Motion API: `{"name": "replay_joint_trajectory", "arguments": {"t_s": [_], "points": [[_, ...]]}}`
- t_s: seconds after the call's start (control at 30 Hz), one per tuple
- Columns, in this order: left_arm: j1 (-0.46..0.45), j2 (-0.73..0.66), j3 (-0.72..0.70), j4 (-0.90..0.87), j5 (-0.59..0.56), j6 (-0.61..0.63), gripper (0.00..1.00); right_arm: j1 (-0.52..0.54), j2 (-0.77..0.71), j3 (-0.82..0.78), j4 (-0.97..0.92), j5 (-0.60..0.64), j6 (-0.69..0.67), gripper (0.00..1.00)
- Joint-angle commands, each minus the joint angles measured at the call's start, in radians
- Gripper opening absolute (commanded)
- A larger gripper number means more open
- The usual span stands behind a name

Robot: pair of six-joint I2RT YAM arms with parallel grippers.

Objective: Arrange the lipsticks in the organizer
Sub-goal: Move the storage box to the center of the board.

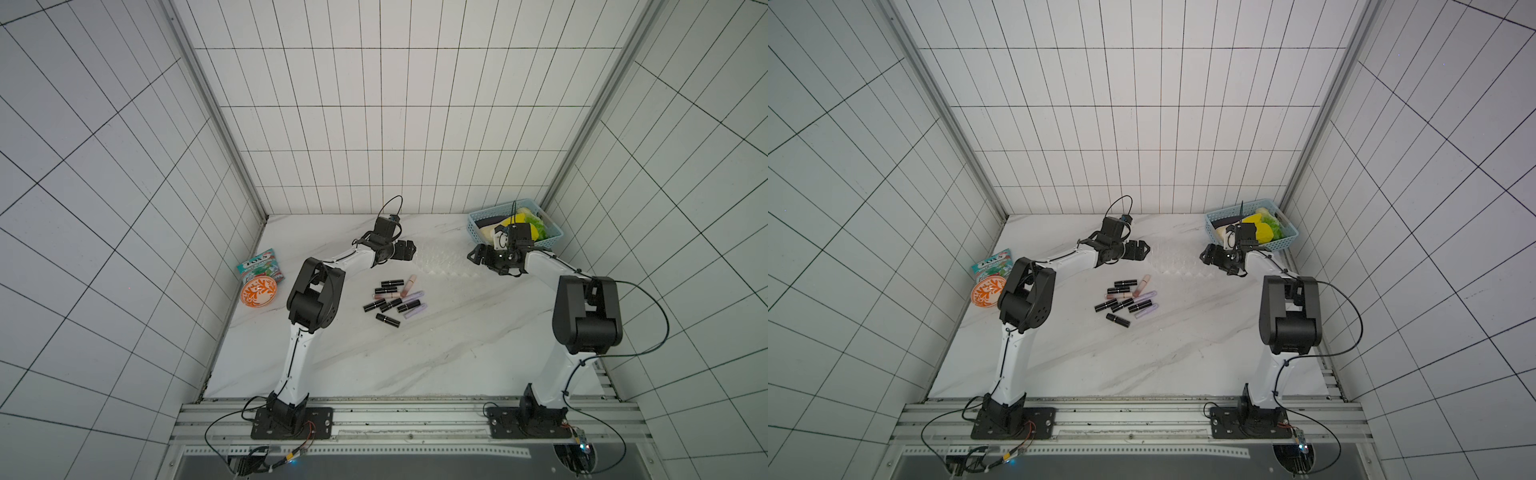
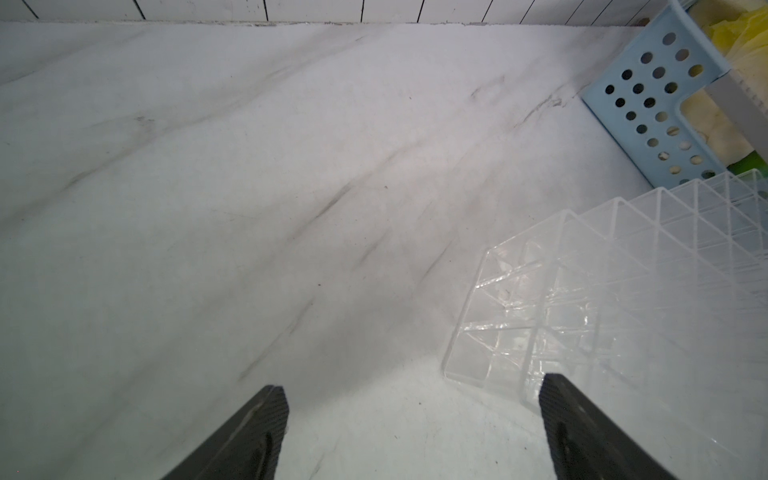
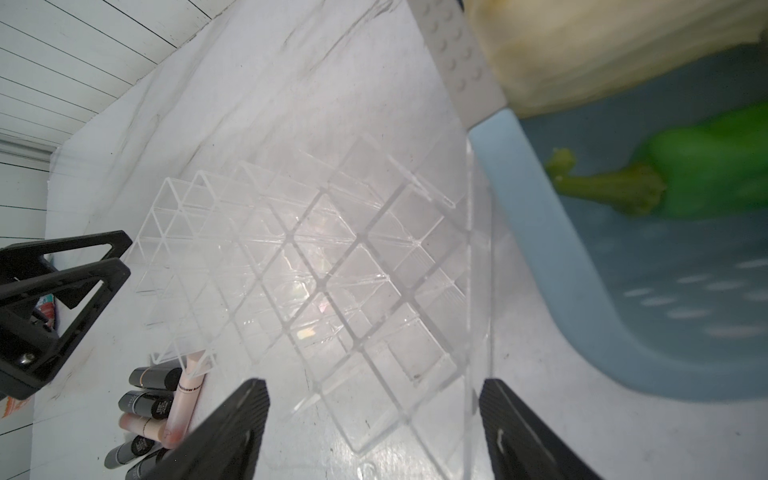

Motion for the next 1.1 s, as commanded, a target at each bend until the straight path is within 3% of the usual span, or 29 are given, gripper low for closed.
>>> {"name": "replay_joint_trajectory", "arguments": {"t_s": [0.0,0.3,0.57,0.83,1.07], "points": [[-0.013,0.036,0.058,-0.054,-0.049,0.041,0.93,0.01,0.013,0.049,-0.007,0.009,-0.013,0.83],[-0.015,0.1,0.117,-0.121,-0.09,0.066,0.92,0.013,0.016,0.054,-0.008,0.006,-0.016,0.83],[-0.006,0.049,0.024,-0.144,-0.232,0.083,0.92,0.035,0.033,0.076,-0.002,-0.039,-0.004,0.82],[0.094,-0.003,-0.079,-0.142,-0.164,0.022,0.92,0.074,0.063,0.095,0.042,-0.118,0.033,0.82],[0.124,-0.097,-0.21,-0.104,-0.173,0.014,0.92,0.104,0.101,0.12,0.065,-0.144,0.059,0.81]]}}
